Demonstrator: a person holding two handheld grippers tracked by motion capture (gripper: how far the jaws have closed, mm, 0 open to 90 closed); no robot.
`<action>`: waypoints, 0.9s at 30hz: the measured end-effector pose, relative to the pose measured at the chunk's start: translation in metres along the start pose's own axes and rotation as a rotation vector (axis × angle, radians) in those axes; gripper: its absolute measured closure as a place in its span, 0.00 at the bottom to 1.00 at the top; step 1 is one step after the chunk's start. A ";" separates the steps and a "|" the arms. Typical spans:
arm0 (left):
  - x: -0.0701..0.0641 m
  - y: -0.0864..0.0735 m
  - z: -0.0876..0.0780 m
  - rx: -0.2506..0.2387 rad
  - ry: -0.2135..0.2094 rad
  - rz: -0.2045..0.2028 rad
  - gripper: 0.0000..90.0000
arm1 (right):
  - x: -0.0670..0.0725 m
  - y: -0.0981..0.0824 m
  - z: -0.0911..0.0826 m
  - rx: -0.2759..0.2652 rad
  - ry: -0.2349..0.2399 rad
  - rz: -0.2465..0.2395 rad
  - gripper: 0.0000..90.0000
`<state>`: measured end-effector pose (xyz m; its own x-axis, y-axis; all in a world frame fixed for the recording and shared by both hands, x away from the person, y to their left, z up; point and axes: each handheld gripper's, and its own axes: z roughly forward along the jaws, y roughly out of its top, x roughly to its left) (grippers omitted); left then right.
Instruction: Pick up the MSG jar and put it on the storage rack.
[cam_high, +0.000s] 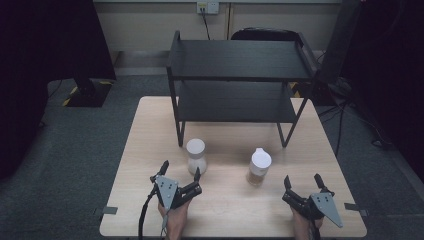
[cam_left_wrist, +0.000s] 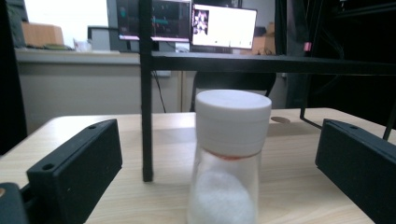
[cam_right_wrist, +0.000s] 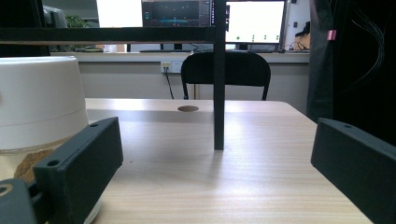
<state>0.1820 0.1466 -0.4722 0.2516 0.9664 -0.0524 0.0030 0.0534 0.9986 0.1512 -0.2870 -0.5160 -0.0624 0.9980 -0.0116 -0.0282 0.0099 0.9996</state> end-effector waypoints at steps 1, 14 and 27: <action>-0.001 0.003 0.003 0.000 -0.004 -0.002 0.00 | 0.000 0.000 0.000 0.000 0.000 0.000 0.01; -0.014 0.010 0.035 -0.004 -0.009 0.059 0.01 | 0.001 0.000 0.000 0.000 -0.004 -0.001 0.01; -0.014 0.001 0.061 0.071 0.007 0.030 0.15 | 0.000 0.000 0.000 0.000 -0.001 -0.001 0.01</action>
<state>0.2376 0.1181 -0.4701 0.2462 0.9690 -0.0223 0.0640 0.0067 0.9979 0.1512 -0.2868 -0.5160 -0.0617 0.9980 -0.0131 -0.0286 0.0113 0.9995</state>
